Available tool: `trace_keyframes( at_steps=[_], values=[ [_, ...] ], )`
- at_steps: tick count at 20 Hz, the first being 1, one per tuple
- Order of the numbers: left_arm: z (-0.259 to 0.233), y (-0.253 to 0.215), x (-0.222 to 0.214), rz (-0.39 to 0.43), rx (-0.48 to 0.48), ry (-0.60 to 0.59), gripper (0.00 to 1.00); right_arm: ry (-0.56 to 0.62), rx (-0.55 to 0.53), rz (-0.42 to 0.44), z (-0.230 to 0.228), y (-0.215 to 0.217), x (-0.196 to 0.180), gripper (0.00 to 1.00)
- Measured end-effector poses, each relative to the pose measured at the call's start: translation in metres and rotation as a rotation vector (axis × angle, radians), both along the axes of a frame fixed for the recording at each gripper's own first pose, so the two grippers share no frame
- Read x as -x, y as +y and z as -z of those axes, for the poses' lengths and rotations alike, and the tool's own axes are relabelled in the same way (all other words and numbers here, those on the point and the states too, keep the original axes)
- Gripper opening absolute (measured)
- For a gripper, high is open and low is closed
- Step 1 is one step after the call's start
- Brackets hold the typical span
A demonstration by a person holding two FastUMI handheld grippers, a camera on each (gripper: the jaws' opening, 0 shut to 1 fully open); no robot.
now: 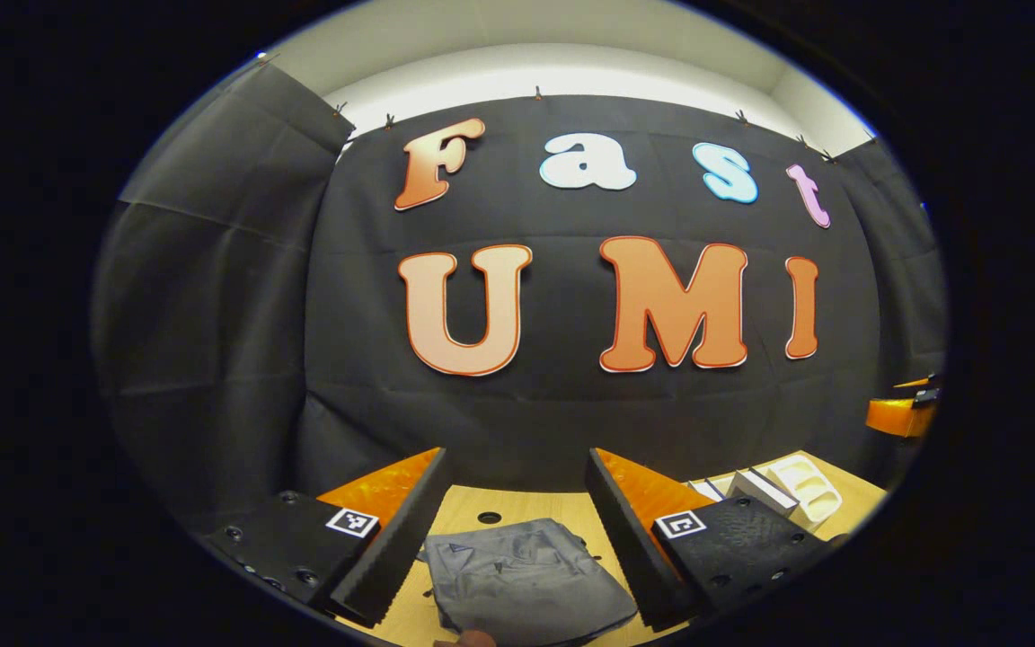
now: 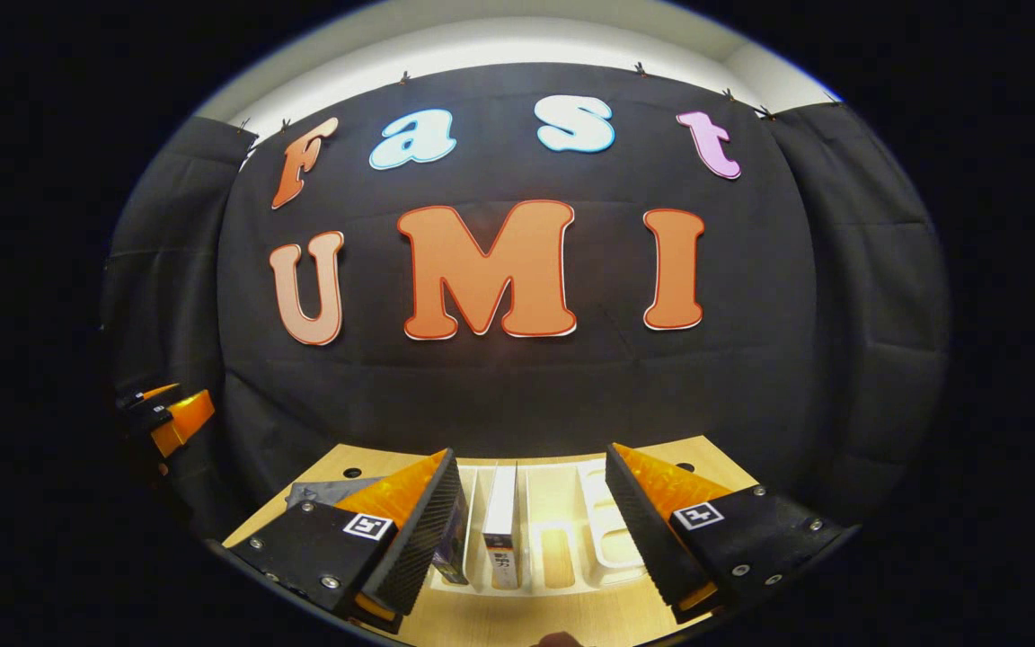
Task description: Open the schoolbag, grab two books from the bookshelf and put them into the schoolbag.
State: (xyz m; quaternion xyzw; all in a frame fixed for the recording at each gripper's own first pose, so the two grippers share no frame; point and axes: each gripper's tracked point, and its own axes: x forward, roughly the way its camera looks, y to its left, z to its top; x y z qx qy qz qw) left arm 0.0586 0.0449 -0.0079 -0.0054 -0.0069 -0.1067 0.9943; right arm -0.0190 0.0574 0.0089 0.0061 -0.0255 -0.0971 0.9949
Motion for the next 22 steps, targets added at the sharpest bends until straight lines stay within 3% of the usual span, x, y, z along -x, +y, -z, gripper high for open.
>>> trace_keyframes(
  at_steps=[2,4,7,10,18,22],
  values=[
    [0.005,0.01,0.005,-0.008,0.04,-0.013,0.96,-0.027,0.009,0.026,-0.004,0.001,0.0,0.97],
    [0.013,0.02,0.015,-0.043,0.066,0.008,0.96,0.001,0.016,-0.005,0.006,0.006,0.001,1.0],
    [0.012,0.026,0.023,-0.081,0.014,-0.023,0.96,0.011,0.073,-0.013,0.009,0.0,-0.002,0.97],
    [0.02,0.016,0.022,-0.07,-0.042,-0.017,0.95,0.037,0.053,-0.044,0.023,0.006,-0.005,0.97],
    [0.077,-0.011,0.008,0.059,-0.317,0.051,1.0,0.063,0.07,-0.001,0.041,-0.008,-0.011,0.97],
    [0.125,-0.03,0.006,0.139,-0.463,0.107,0.96,0.117,0.059,0.031,0.061,-0.023,-0.013,0.97]
  ],
)
